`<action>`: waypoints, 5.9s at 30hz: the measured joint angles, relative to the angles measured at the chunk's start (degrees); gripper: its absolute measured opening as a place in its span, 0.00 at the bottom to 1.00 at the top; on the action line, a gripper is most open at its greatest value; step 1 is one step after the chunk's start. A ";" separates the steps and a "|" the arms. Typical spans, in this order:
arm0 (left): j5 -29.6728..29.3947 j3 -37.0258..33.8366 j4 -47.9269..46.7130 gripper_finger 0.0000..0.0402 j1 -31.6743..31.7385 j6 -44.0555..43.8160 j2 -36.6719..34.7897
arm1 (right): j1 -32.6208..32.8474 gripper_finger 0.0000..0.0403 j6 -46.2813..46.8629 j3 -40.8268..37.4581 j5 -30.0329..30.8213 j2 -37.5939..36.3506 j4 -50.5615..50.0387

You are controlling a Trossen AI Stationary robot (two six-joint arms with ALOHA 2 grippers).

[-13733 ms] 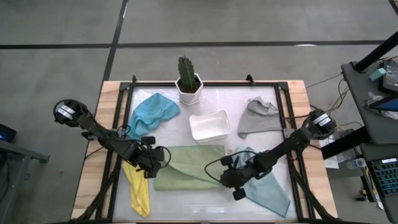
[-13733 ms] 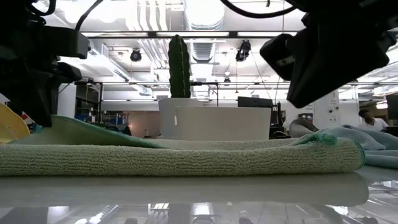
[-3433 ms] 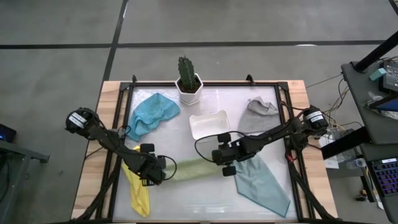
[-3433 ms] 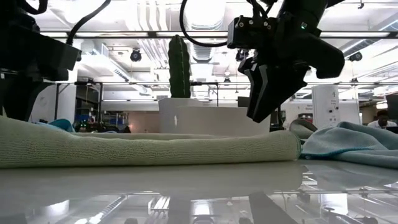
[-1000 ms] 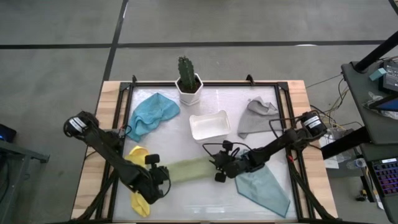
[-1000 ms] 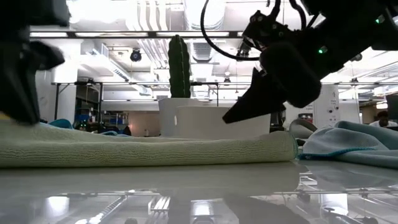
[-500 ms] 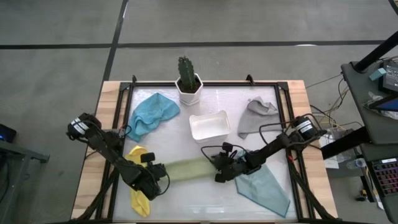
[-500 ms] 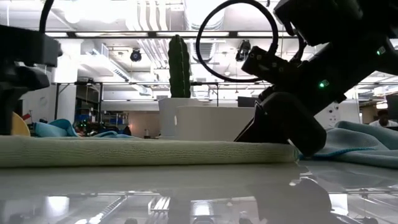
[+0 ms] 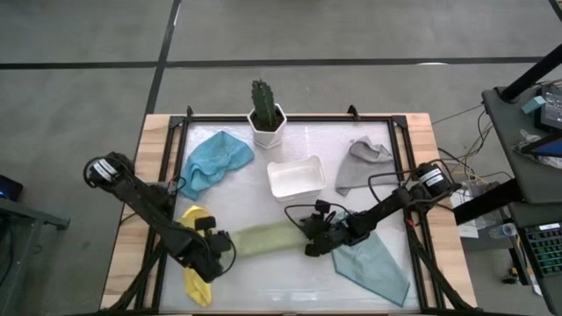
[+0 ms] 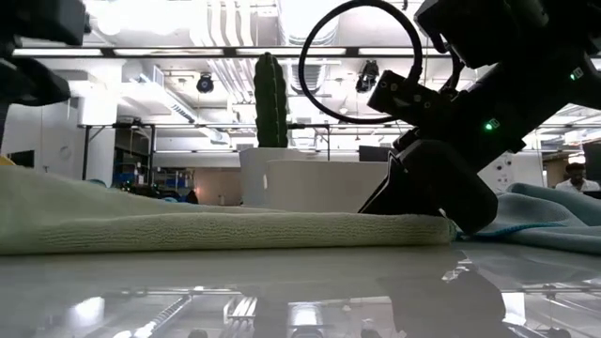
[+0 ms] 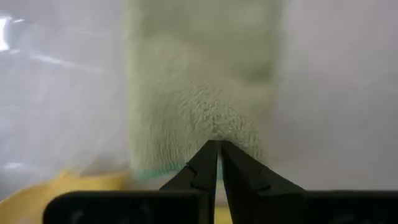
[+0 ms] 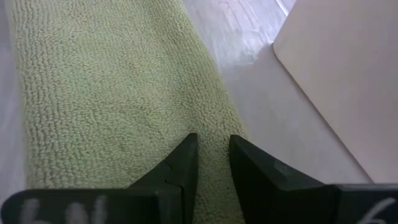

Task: Fold microfiber towels
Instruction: Fold the green towel

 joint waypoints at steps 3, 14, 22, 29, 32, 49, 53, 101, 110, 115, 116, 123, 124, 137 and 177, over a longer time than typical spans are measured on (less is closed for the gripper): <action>-0.12 -0.17 5.38 0.02 0.00 0.40 0.17 | 0.00 0.22 0.48 -0.02 0.02 0.00 0.05; 0.87 -0.34 -9.64 0.02 -0.02 -2.15 0.31 | -0.02 0.22 0.37 -0.09 0.02 -0.72 -0.26; 3.09 2.12 -14.96 0.02 0.30 -3.06 0.26 | 0.00 0.22 -0.37 -0.13 0.00 -3.90 -1.43; -15.14 5.91 -7.05 0.02 0.13 -7.93 0.28 | 0.15 0.22 -0.92 -0.13 -0.26 -7.73 1.67; -32.46 3.64 4.22 0.02 -0.77 -14.04 0.93 | 0.70 0.22 -1.13 -0.12 -0.24 -7.26 7.52; -44.69 0.48 10.85 0.02 -0.88 -22.59 20.91 | 1.49 0.22 -8.21 -0.04 9.07 11.62 41.36; -44.66 0.23 10.84 0.02 -0.87 -22.60 23.96 | 1.49 0.22 -5.32 -0.04 10.34 12.83 38.58; -2.02 -5.91 -3.65 0.02 -2.73 -8.96 1.20 | 0.28 0.22 2.56 -0.36 9.24 8.41 22.89; -5.07 -3.55 -5.63 0.02 -1.94 -8.94 -1.75 | 0.28 0.22 2.65 -0.35 3.93 0.65 18.79; -16.63 -2.58 0.16 0.02 -1.75 -7.42 -1.25 | 0.28 0.27 8.15 -0.31 -1.37 -4.64 15.02; -18.90 -2.75 2.81 0.02 -1.57 -6.25 -0.89 | 0.28 0.28 9.93 -0.31 -2.35 -5.98 13.09; -22.92 -4.44 14.34 0.02 -0.08 1.73 2.83 | -0.08 0.31 26.74 -0.24 -8.08 -16.97 -11.59; -22.88 -4.81 14.44 0.02 0.03 1.60 3.37 | -0.07 0.32 29.14 -0.24 -8.42 -18.27 -14.75; -17.74 -9.56 14.13 0.02 0.15 -4.68 7.32 | -0.02 0.57 41.58 -0.22 -13.05 -22.12 -25.53; -13.19 -11.15 12.72 0.02 0.15 -10.09 6.64 | -7.99 0.69 33.09 -0.05 -23.83 -12.72 -32.61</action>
